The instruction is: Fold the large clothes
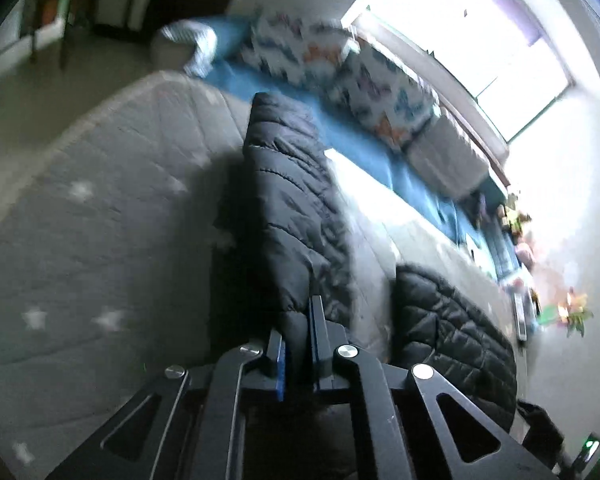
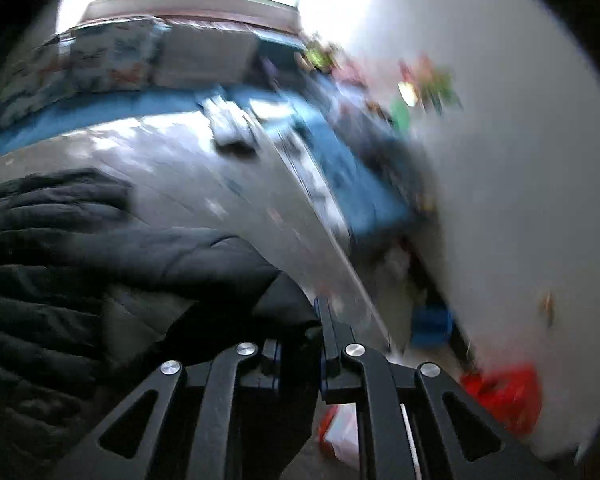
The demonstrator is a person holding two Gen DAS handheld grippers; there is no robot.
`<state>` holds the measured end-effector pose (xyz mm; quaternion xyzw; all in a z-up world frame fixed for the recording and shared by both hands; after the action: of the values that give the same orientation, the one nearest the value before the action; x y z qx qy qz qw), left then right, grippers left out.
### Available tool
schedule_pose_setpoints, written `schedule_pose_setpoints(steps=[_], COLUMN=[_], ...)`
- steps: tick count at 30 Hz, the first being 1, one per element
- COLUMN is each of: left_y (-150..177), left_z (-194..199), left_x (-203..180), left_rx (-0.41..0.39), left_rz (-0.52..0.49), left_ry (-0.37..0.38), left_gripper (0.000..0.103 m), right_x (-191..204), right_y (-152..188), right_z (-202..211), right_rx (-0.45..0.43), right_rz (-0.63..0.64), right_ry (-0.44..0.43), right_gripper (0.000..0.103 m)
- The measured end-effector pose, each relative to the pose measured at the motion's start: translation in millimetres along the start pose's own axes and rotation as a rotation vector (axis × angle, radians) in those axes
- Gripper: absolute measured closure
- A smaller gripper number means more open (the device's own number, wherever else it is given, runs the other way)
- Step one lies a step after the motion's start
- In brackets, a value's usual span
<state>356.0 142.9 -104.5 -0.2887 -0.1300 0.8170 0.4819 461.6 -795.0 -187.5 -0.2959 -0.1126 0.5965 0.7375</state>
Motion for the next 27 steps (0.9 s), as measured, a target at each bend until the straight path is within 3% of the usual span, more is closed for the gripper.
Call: schedule_pose_setpoints(steps=[3, 5, 8, 11, 12, 14, 16, 18, 20, 22, 24, 27], left_y=[8.8, 18.9, 36.6, 45.0, 45.5, 47.6, 49.3, 44.3, 40.8, 42.2, 40.5, 38.1], left_z=[37.8, 49.9, 59.6, 63.2, 64.1, 66.9, 73.3, 77.4, 82.0, 82.2, 82.5, 83.5], left_x=[25.9, 36.1, 56.9, 74.3, 77.8, 81.5, 81.1, 75.3, 70.4, 71.0, 72.9, 75.1], left_rx=[-0.079, -0.093, -0.101, -0.101, -0.098, -0.099, -0.110, -0.119, -0.127, -0.121, -0.116, -0.113], left_rz=[0.009, -0.023, -0.029, 0.026, 0.037, 0.022, -0.001, -0.010, -0.016, -0.012, -0.003, -0.002], left_ry=[-0.066, -0.122, -0.187, -0.180, -0.184, -0.200, -0.221, -0.233, -0.227, -0.229, -0.225, -0.221], left_gripper=[0.096, 0.095, 0.095, 0.095, 0.096, 0.095, 0.096, 0.095, 0.095, 0.095, 0.095, 0.095], right_x=[-16.7, -21.5, -17.3, 0.2, 8.0, 22.7, 43.5, 58.4, 76.6, 100.2, 126.8, 145.5], right_y=[29.4, 36.3, 35.1, 26.7, 23.6, 17.9, 15.3, 10.1, 7.2, 9.8, 14.9, 13.9], right_z=[-33.1, -34.6, -18.5, 10.7, 20.7, 34.7, 44.7, 60.6, 71.3, 60.5, 33.5, -13.3], right_rx=[0.103, 0.099, 0.043, -0.040, -0.074, -0.118, -0.143, -0.186, -0.198, -0.118, 0.026, 0.158], right_rz=[-0.059, -0.051, -0.057, -0.023, -0.006, 0.023, 0.050, 0.086, 0.120, 0.134, 0.133, 0.098], right_ry=[-0.012, 0.000, -0.028, -0.082, -0.096, -0.137, -0.215, -0.212, -0.253, -0.420, -0.569, -0.649], right_gripper=[0.086, 0.086, 0.086, 0.084, 0.081, 0.064, 0.063, 0.063, 0.054, 0.052, 0.052, 0.052])
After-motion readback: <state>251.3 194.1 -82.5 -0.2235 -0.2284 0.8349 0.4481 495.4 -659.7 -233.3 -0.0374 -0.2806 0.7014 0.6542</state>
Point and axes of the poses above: each gripper's, at about its wrist camera, not at the fingertips, and z roughly against the way its jaws point, x to its left, y to its underside, the point moved 9 cm from there along -z, roughly the way its jaws point, and after that the axes turned 8 degrees about -y, right-handed, at the moved point
